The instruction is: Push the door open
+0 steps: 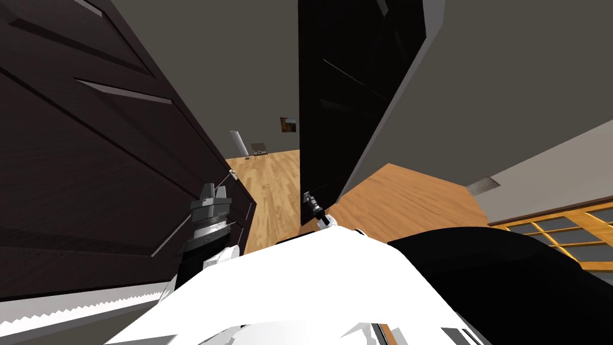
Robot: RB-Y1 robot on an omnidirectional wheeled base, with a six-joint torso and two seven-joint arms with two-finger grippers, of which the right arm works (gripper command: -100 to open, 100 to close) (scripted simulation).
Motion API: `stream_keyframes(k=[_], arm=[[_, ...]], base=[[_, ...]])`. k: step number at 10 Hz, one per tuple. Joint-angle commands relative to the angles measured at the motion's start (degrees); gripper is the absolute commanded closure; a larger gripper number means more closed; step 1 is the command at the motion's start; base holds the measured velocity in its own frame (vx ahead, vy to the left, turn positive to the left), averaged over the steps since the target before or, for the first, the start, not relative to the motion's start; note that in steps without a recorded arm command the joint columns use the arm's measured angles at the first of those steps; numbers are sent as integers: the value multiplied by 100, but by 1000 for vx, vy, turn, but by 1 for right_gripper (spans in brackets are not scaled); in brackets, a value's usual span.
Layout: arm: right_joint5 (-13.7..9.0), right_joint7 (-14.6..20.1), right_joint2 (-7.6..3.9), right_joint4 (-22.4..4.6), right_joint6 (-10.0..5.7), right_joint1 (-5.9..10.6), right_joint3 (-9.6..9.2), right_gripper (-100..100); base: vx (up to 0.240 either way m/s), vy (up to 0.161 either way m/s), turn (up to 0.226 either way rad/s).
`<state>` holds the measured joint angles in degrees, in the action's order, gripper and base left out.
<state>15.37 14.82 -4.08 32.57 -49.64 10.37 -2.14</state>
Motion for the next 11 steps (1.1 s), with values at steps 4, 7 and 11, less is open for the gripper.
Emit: stream_keyframes(k=[4,7,11], arm=[[-100,-78,-65,25,20,13,141,100],[-192,-154,-98,20,44,17,266,100],[-268,-227,-85,146,131,-81,361,-100]], base=[[153,74,-22],[120,32,-23],[121,95,-77]])
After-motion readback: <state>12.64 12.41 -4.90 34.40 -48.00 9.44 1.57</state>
